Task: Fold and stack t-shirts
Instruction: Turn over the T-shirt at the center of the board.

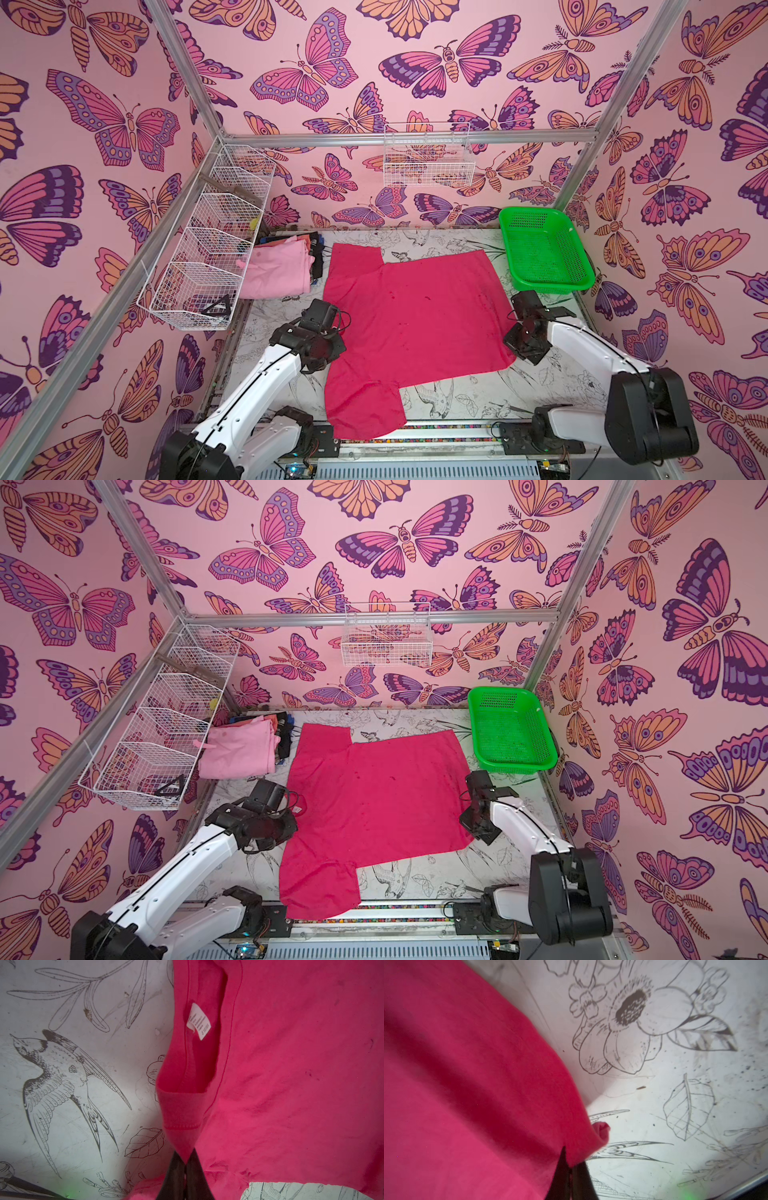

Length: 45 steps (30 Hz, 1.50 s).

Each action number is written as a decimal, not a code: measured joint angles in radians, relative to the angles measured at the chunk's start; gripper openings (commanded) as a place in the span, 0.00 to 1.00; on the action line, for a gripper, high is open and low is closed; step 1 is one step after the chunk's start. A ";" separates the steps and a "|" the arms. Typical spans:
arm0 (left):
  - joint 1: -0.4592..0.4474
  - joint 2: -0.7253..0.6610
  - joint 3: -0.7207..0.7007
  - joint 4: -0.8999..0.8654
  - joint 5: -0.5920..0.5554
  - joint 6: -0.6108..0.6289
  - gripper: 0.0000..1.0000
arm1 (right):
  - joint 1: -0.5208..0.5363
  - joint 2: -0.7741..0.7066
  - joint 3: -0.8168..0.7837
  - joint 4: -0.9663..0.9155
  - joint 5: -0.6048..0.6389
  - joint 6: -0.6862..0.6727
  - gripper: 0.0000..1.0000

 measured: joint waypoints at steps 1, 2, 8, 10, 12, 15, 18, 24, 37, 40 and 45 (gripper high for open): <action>0.000 -0.006 0.002 -0.001 -0.001 0.002 0.00 | 0.000 -0.026 0.004 -0.005 0.005 -0.010 0.00; -0.002 -0.011 0.004 -0.002 -0.003 0.002 0.00 | 0.000 -0.044 0.008 -0.008 0.008 -0.015 0.00; -0.023 -0.034 0.029 -0.023 -0.024 0.002 0.00 | 0.000 -0.073 0.027 -0.018 0.013 -0.060 0.00; -0.032 -0.053 0.039 -0.031 -0.042 0.002 0.00 | 0.000 -0.077 0.028 -0.021 0.012 -0.076 0.00; -0.036 -0.073 0.045 -0.037 -0.057 -0.002 0.00 | 0.000 -0.078 0.033 -0.026 0.013 -0.095 0.00; -0.044 -0.095 0.045 -0.049 -0.088 -0.023 0.00 | 0.000 -0.078 0.059 -0.037 0.013 -0.129 0.00; -0.058 -0.124 0.045 -0.053 -0.115 -0.039 0.00 | 0.000 -0.080 0.077 -0.040 0.023 -0.159 0.00; -0.064 -0.161 0.052 -0.072 -0.145 -0.039 0.00 | 0.000 -0.122 0.079 -0.062 0.063 -0.202 0.00; -0.064 -0.151 0.111 -0.086 -0.177 0.024 0.00 | 0.000 -0.213 0.113 -0.120 0.140 -0.245 0.00; -0.064 -0.142 0.135 -0.093 -0.180 0.051 0.00 | 0.000 -0.220 0.110 -0.126 0.145 -0.240 0.00; -0.064 -0.141 0.143 -0.095 -0.180 0.080 0.00 | 0.001 -0.265 0.090 -0.124 0.150 -0.220 0.00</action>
